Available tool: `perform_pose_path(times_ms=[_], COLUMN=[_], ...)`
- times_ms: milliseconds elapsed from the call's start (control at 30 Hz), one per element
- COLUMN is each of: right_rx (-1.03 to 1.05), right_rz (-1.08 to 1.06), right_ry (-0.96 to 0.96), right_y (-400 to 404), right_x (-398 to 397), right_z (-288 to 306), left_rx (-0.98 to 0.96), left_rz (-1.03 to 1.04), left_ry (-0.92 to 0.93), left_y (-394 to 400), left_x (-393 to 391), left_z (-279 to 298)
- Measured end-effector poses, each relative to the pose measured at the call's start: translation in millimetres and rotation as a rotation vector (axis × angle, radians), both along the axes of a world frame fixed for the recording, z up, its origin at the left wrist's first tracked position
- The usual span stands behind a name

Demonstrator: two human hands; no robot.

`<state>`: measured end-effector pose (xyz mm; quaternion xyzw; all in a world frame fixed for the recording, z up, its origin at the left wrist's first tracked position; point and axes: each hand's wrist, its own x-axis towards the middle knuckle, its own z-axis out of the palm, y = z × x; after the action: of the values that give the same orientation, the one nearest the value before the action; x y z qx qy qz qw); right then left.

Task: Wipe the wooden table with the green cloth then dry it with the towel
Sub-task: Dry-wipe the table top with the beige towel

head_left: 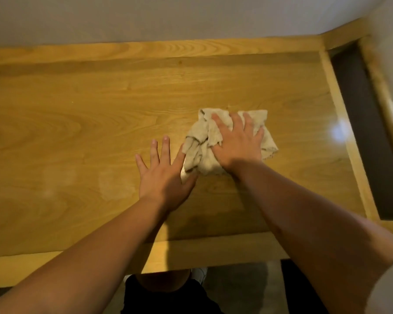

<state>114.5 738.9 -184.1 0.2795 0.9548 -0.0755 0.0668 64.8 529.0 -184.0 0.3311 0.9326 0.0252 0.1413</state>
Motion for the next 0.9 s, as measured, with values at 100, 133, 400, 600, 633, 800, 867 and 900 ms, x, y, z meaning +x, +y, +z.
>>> perform_pose_path(times_ms=[100, 133, 400, 600, 633, 800, 867, 900], right_rx=[0.000, 0.001, 0.022, -0.004, -0.006, 0.018, 0.019, 0.017], right_rz=[0.014, 0.020, 0.036, 0.055, 0.049, 0.081, 0.090, 0.096], right_ry=[0.011, 0.015, 0.041, 0.052, 0.061, 0.019, 0.021, 0.013], right_y=[30.2, 39.1, 85.8, 111.0, 112.9, 98.2, 83.9, 75.7], right_x=[-55.6, -73.4, -178.2, -231.1, -234.1, -211.0, -182.4, -164.8], right_z=[-0.1, -0.3, 2.2, -2.4, -2.4, -1.1, -2.5, -2.1], left_rx=[0.016, 0.002, -0.063, -0.040, -0.044, -0.062, -0.053, -0.046], left_rz=[-0.012, -0.014, -0.038, -0.051, -0.045, -0.012, -0.013, -0.013], left_ry=[0.023, 0.023, 0.031, 0.057, 0.057, -0.023, -0.036, -0.033], left_y=[-0.1, 0.1, -0.3, -0.5, 0.4, 0.5, -0.3, -0.4], left_x=[1.1, 0.7, -2.7, -2.0, -4.3, -8.6, -8.4, -7.9], left_z=[2.5, 2.6, -0.1, -5.8, -4.7, -0.4, 1.6, 2.5])
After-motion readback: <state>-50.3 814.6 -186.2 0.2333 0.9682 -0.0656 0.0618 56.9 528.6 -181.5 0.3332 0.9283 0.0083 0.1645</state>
